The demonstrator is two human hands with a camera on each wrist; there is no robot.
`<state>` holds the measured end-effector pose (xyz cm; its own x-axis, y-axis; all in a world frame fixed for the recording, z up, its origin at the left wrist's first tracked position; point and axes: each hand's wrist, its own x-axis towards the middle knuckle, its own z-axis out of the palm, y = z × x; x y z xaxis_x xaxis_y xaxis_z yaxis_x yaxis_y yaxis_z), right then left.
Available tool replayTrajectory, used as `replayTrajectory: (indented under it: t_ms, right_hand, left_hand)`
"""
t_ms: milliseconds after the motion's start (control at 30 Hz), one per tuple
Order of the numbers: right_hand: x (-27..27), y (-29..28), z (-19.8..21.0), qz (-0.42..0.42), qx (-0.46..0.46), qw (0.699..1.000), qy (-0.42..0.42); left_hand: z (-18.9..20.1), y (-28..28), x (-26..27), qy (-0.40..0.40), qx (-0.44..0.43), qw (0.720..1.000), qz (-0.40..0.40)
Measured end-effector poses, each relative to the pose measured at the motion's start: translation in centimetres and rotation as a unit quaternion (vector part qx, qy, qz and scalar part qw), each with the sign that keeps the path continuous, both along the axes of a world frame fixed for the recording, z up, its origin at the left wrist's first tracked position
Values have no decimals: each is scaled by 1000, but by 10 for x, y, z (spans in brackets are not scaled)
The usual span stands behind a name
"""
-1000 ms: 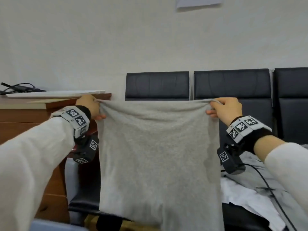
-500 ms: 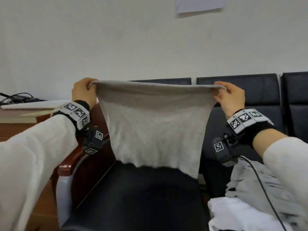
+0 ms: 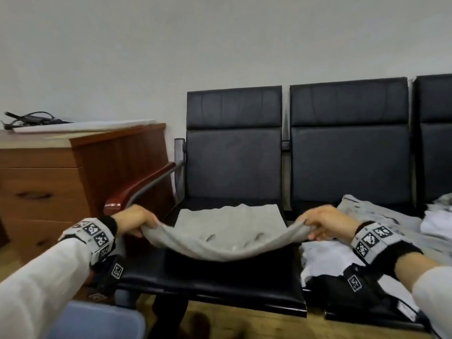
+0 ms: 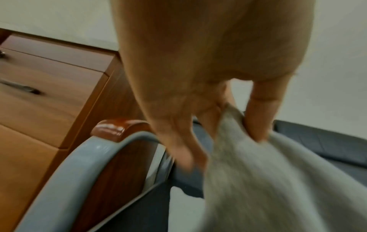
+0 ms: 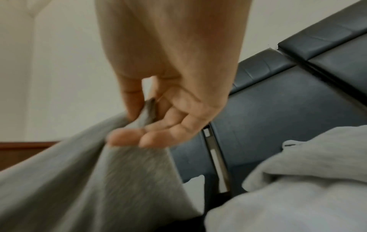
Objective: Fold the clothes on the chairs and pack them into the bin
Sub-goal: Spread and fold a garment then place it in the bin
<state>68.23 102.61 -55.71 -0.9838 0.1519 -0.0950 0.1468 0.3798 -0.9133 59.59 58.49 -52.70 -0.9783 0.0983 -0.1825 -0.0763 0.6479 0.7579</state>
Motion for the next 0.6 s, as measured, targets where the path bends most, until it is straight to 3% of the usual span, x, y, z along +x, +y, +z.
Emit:
replayTrajectory:
  t_ms: [67, 200, 333, 467, 600]
  right_hand:
    - [8, 3, -11, 39, 41, 996, -64]
    - [12, 11, -18, 73, 12, 992, -97]
    - [-3, 17, -25, 25, 26, 998, -54]
    - [-28, 12, -26, -47, -114, 992, 18]
    - [-69, 9, -24, -136, -174, 974, 49]
  left_hand:
    - [-23, -5, 5, -132, -10, 991, -12]
    - [-35, -7, 1, -196, 23, 980, -16]
    - [-31, -8, -9, -195, 59, 978, -35]
    - [-26, -12, -29, -167, 153, 973, -39]
    - [-19, -6, -56, -107, 211, 972, 2]
